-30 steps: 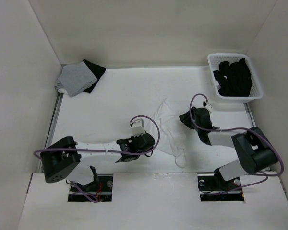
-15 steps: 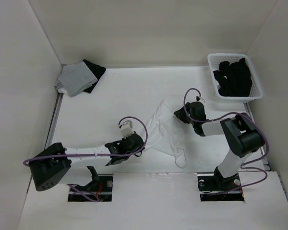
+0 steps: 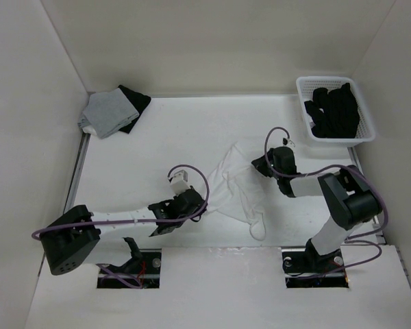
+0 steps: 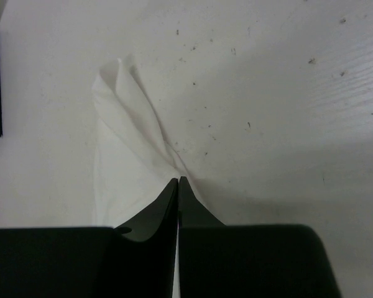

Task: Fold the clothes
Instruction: Flatten the tank top out

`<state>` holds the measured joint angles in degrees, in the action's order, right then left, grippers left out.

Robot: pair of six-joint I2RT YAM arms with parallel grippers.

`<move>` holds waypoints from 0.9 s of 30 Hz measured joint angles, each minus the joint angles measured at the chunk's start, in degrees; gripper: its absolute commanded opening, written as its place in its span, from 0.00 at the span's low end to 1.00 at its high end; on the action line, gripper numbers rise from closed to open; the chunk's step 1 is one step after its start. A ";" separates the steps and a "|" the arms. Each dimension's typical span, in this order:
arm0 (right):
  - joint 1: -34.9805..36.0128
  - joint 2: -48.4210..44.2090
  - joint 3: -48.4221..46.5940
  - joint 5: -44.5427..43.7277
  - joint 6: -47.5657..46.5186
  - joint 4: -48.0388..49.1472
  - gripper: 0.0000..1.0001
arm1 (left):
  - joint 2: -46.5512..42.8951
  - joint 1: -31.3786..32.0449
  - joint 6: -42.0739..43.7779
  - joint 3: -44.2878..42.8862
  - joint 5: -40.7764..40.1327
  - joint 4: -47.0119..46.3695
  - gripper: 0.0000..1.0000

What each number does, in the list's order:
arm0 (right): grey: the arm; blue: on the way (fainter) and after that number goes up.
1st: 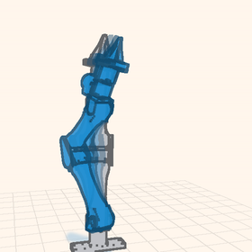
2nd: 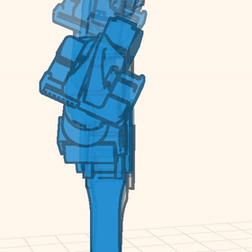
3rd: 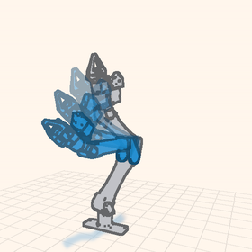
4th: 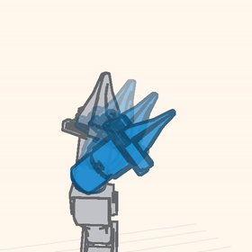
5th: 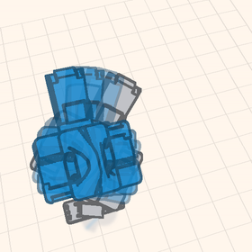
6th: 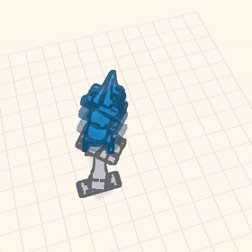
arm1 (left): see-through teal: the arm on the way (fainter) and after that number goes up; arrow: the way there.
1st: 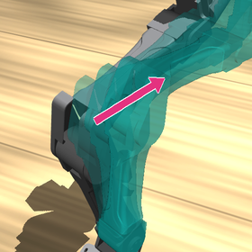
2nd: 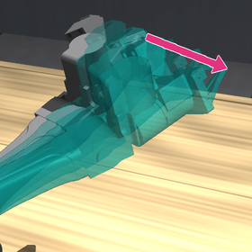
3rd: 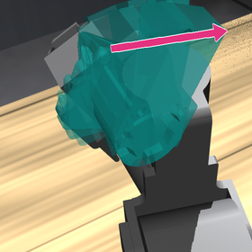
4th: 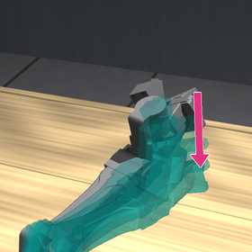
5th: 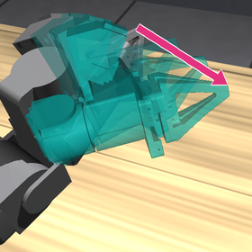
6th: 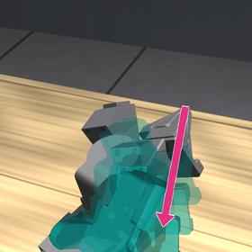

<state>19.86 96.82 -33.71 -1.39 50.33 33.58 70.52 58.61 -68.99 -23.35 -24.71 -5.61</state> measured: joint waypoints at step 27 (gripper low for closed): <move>41.03 -66.01 -25.16 -34.84 -14.08 -44.96 0.00 | -39.71 -25.57 9.18 -26.77 14.27 2.60 0.02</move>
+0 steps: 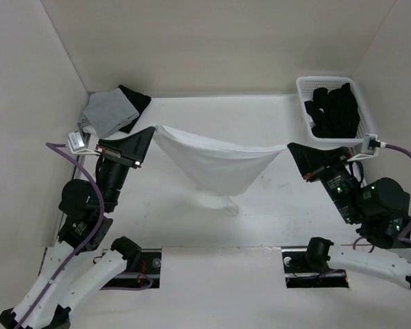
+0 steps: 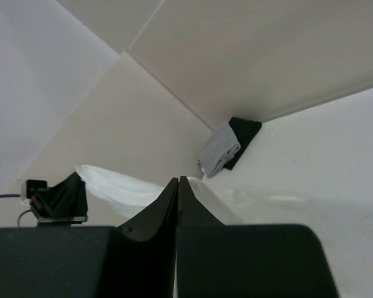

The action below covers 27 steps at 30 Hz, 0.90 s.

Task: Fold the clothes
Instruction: Flatten the tank top out

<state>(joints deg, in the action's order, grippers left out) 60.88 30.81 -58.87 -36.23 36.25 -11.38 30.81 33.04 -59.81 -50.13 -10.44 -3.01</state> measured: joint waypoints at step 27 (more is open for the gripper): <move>-41.11 55.54 -43.76 36.11 1.05 1.51 0.00 | 53.09 -26.67 -6.64 -26.67 14.91 -11.58 0.03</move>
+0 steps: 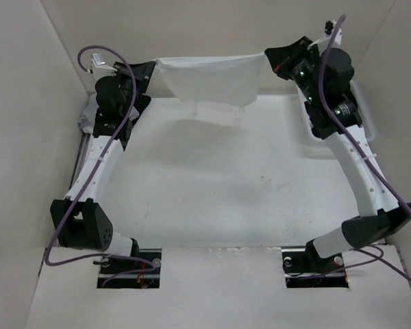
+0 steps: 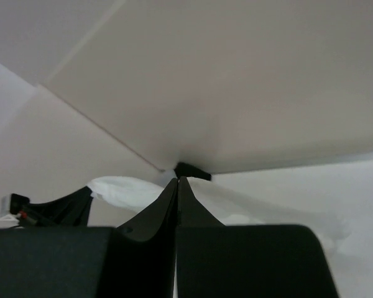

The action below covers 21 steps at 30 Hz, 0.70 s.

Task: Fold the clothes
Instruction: Flatten the tank top out

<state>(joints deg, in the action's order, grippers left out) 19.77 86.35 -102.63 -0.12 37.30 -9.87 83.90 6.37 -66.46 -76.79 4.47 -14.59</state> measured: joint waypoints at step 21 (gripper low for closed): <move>2.80 -3.91 71.23 1.53 8.39 22.69 0.01 | 1.64 -1.66 1.51 65.18 8.02 -32.68 0.23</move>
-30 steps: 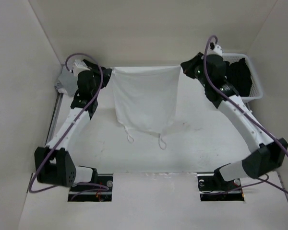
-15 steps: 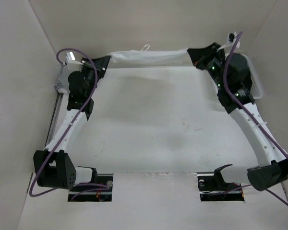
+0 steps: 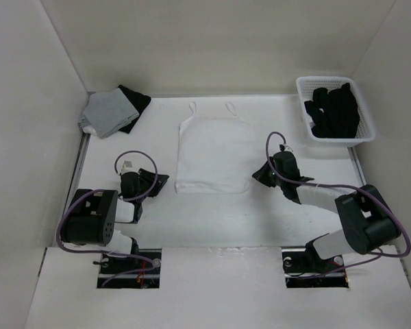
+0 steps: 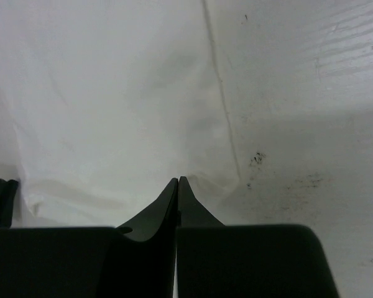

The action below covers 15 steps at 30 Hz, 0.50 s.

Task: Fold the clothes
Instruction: Flatten the tank top out

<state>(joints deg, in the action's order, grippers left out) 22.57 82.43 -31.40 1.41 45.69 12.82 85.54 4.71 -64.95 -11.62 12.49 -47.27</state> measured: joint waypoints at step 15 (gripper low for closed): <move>4.57 -12.31 10.51 -5.03 2.91 4.02 0.04 | -27.36 14.27 11.37 2.80 -8.61 23.85 0.26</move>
<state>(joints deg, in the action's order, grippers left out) 27.14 70.13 -20.88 -3.62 48.60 16.84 58.17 18.98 -53.58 -8.82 3.88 -23.42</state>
